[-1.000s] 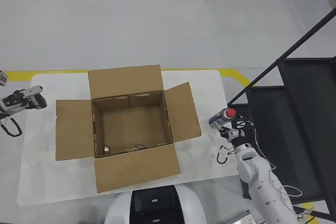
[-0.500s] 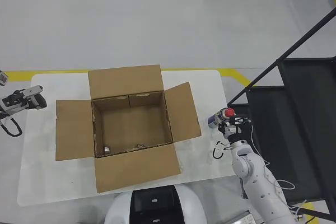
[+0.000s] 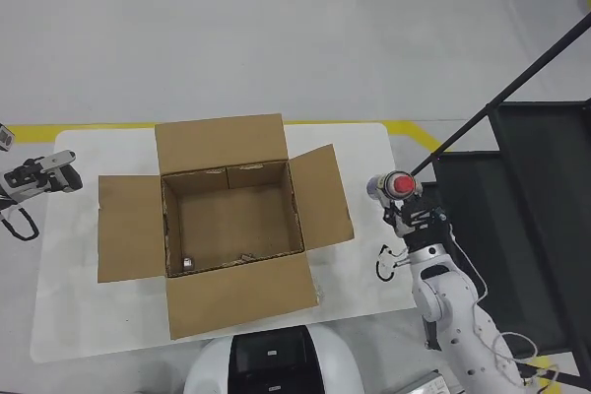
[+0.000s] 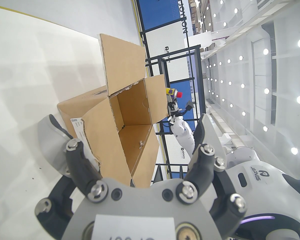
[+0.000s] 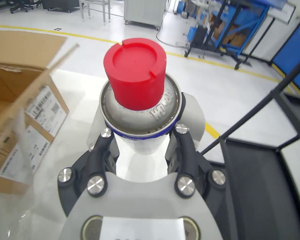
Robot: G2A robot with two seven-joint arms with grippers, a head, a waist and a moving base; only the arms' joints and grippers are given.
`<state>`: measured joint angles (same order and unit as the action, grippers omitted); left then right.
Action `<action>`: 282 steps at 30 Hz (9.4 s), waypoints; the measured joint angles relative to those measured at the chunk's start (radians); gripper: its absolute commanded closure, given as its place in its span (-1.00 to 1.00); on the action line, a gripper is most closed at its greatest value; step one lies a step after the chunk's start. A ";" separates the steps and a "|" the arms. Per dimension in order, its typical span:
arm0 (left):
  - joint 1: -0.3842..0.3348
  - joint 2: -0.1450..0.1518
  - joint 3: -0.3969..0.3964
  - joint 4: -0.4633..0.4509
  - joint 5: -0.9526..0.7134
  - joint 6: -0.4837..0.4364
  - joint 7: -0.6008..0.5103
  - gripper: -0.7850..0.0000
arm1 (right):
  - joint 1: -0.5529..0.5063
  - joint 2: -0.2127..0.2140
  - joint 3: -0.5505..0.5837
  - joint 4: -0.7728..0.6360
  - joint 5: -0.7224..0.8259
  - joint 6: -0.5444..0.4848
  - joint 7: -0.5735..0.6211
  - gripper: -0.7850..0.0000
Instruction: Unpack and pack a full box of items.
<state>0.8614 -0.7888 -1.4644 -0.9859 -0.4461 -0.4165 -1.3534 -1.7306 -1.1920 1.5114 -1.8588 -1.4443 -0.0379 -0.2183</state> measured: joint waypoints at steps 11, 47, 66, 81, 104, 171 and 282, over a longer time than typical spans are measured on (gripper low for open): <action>0.000 0.000 0.000 0.000 0.000 0.000 0.000 -1.00 | 0.211 -0.008 -0.230 -0.184 -0.321 -0.151 0.236 1.00; 0.049 0.024 -0.053 0.051 0.149 0.035 0.169 -1.00 | 0.797 -0.237 -0.770 0.429 0.031 -0.263 0.669 -1.00; -0.016 -0.033 0.090 0.018 -0.150 0.084 -0.079 -1.00 | 0.335 -0.123 -0.215 -0.162 0.553 -0.401 0.758 -1.00; -0.115 -0.085 0.270 -0.118 -0.134 0.126 -0.117 -1.00 | 0.139 -0.084 0.103 -0.116 0.865 -0.366 0.771 -1.00; -0.208 -0.145 0.478 -0.078 0.070 0.050 -0.084 -1.00 | 0.250 -0.080 -0.167 -0.023 0.880 -0.511 0.840 -1.00; -0.291 -0.253 0.474 0.344 -0.015 -0.081 0.504 -1.00 | 0.059 0.000 -0.012 0.059 1.242 -0.379 1.097 -1.00; -0.137 -0.086 0.456 -0.124 -0.002 0.232 -0.181 -1.00 | 0.588 -0.027 -0.423 0.643 1.414 -0.498 0.819 -1.00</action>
<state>0.7248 -0.8743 -1.0079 -1.1098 -0.4476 -0.1841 -1.5341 -1.1423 -1.2191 1.0884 -1.2159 -0.0299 -0.5355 0.6012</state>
